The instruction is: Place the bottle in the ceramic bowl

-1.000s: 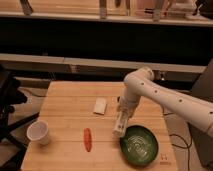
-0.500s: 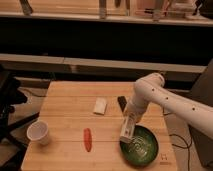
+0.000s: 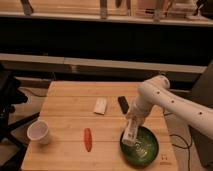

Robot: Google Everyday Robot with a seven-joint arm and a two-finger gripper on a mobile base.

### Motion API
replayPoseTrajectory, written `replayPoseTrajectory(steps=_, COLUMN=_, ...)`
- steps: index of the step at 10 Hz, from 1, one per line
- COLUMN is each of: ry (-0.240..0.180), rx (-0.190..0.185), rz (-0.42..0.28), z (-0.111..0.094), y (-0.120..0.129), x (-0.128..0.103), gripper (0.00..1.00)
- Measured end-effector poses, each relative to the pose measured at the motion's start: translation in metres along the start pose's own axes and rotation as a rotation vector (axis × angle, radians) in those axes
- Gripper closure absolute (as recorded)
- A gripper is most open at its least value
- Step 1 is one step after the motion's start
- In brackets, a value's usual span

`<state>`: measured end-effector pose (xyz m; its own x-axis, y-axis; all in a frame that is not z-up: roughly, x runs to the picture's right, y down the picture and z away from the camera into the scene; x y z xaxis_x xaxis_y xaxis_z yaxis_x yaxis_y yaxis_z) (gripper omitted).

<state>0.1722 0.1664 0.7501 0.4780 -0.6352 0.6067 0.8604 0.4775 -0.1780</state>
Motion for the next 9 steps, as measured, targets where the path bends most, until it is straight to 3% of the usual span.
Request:
replayPoseTrajectory(steps=3, ry=-0.004, rx=0.007, rz=-0.002, z=-0.0023, y=0.0167, x=-0.0049, gripper=0.96)
replayPoseTrajectory(steps=5, ry=-0.004, rx=0.006, rz=-0.006, z=-0.0019, y=0.0151, x=-0.0056, gripper=0.95)
replayPoseTrajectory(steps=9, ry=-0.008, rx=0.011, rz=-0.001, z=-0.0024, y=0.0200, x=-0.0051, gripper=0.60)
